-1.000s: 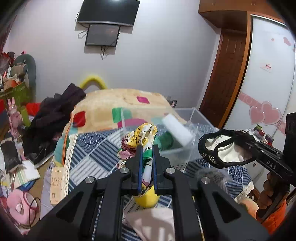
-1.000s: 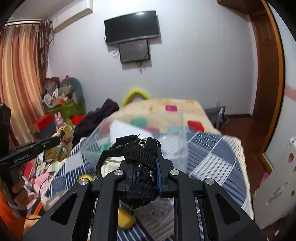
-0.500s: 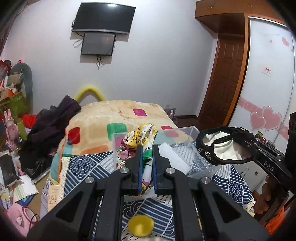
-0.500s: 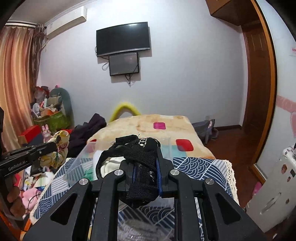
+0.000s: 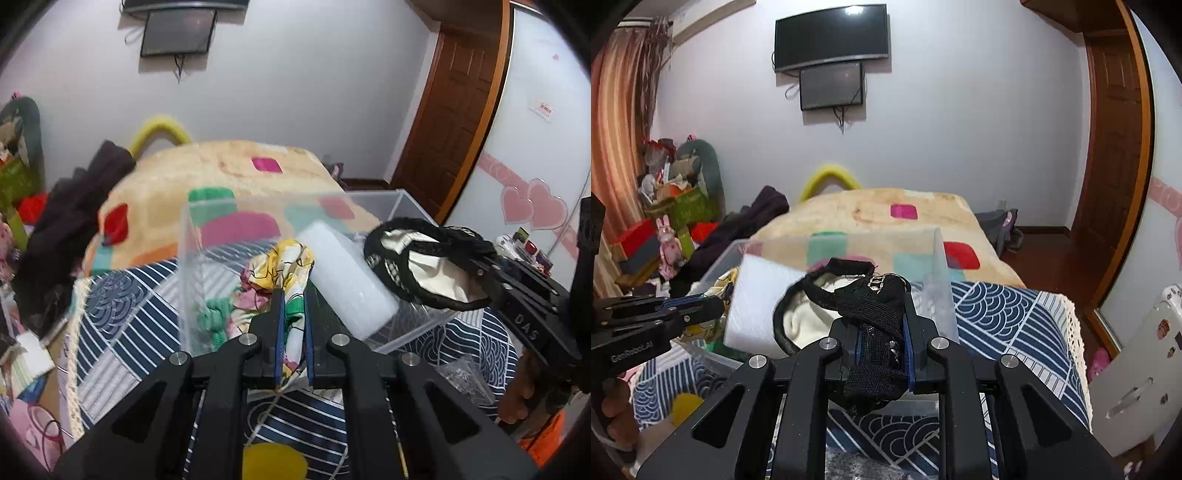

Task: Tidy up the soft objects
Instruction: 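Carry the floral cloth and black mask over the clear box and release both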

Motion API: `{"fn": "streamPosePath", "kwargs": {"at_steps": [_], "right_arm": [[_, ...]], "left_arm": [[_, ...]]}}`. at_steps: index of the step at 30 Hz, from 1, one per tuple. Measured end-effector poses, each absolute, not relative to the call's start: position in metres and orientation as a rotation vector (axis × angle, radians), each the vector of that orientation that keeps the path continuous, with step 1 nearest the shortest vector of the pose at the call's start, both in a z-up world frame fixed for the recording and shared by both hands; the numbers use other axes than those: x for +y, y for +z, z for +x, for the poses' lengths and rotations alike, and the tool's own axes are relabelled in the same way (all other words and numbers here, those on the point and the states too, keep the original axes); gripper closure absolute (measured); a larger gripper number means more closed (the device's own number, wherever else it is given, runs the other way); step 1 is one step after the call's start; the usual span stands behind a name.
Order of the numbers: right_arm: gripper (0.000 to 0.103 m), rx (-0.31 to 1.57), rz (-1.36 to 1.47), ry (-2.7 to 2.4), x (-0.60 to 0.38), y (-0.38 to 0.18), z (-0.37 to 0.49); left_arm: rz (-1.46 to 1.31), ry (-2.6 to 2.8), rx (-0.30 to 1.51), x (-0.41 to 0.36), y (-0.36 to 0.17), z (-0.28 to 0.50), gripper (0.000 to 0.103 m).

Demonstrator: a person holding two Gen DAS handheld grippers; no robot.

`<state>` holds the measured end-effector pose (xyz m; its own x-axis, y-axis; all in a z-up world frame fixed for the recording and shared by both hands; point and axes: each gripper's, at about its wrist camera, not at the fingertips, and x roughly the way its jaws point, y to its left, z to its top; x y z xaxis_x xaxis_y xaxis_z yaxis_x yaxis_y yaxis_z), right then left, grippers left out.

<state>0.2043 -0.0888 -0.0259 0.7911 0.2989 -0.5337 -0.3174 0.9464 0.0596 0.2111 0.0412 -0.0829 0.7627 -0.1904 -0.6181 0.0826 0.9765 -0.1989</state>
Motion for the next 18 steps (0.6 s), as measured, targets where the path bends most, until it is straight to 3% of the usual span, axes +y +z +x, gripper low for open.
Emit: {"fn": "streamPosePath", "kwargs": {"at_steps": [6,9,11,18], "right_arm": [[0.078,0.615,-0.036,0.339,-0.094,-0.031,0.207],[0.062,0.617,-0.039,0.344,-0.097,-0.029,0.204],[0.044,0.609,-0.036,0.349,-0.097,-0.027,0.202],[0.032,0.569,-0.036,0.360,-0.100,-0.014,0.190]], "left_arm": [[-0.164,-0.160,0.710,0.038,-0.090,0.213,0.093],[-0.159,-0.160,0.711,0.037,-0.089,0.211,0.088],[-0.152,-0.160,0.711,0.036,-0.088,0.208,0.082],[-0.135,-0.150,0.685,0.036,-0.078,0.192,0.065]]}}
